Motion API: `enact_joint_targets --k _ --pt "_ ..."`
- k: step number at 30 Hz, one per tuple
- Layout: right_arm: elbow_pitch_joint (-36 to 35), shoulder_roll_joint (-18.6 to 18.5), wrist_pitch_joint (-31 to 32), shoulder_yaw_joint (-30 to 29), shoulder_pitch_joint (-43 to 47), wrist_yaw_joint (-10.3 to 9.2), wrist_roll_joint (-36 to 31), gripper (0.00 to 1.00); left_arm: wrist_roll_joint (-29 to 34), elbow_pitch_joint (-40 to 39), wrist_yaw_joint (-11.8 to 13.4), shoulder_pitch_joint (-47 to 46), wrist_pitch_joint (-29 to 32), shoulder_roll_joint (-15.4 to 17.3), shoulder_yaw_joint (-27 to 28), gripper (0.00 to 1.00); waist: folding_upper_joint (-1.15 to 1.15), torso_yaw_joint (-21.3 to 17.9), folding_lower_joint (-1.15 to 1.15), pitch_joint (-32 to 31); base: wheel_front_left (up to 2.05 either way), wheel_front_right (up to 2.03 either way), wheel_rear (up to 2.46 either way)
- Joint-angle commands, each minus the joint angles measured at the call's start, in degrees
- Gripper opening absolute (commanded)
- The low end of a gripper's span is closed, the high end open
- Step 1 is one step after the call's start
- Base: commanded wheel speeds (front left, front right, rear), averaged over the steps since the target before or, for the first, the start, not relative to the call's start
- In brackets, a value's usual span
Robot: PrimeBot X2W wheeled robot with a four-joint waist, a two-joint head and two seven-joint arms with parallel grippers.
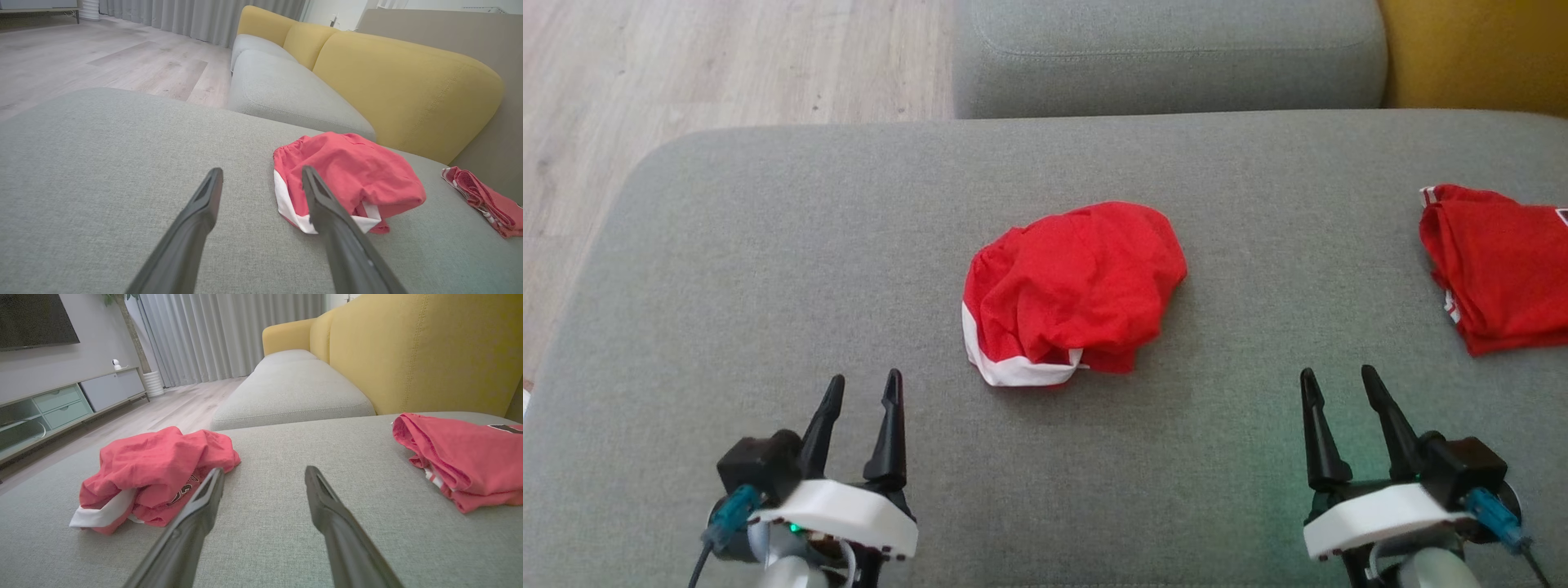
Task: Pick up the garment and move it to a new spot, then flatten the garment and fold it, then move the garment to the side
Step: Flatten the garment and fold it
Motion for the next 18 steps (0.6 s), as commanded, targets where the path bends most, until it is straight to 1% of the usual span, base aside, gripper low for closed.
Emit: enact_joint_targets --k 1,8,13,18 --pt "-2.0 -0.2 -0.8 1.2 -2.8 0.37 -0.5 1.00 0.1 -1.6 0.1 -2.8 -0.7 -0.1 1.5 1.00 0.00 -0.2 0.00 0.3 0.00 0.00 0.00" --pt "-2.7 -0.2 -0.8 1.8 -3.8 0.37 -0.9 1.00 0.9 -0.3 -0.9 -6.0 -0.7 -0.1 -2.0 1.00 0.00 -1.5 0.00 2.5 0.00 0.00 0.00" --pt "-3.0 -0.2 -0.8 2.6 -4.9 0.37 -1.1 1.00 0.4 3.7 -2.6 -9.6 -0.7 -0.1 -8.6 1.00 0.00 -3.5 0.00 4.7 0.00 0.00 0.00" --pt "-3.1 -0.2 -0.8 3.3 -5.8 0.37 -1.1 1.00 -1.7 8.4 -3.0 -13.6 -0.4 -0.1 -15.2 1.00 0.00 -6.2 0.00 7.0 0.00 0.00 0.00"
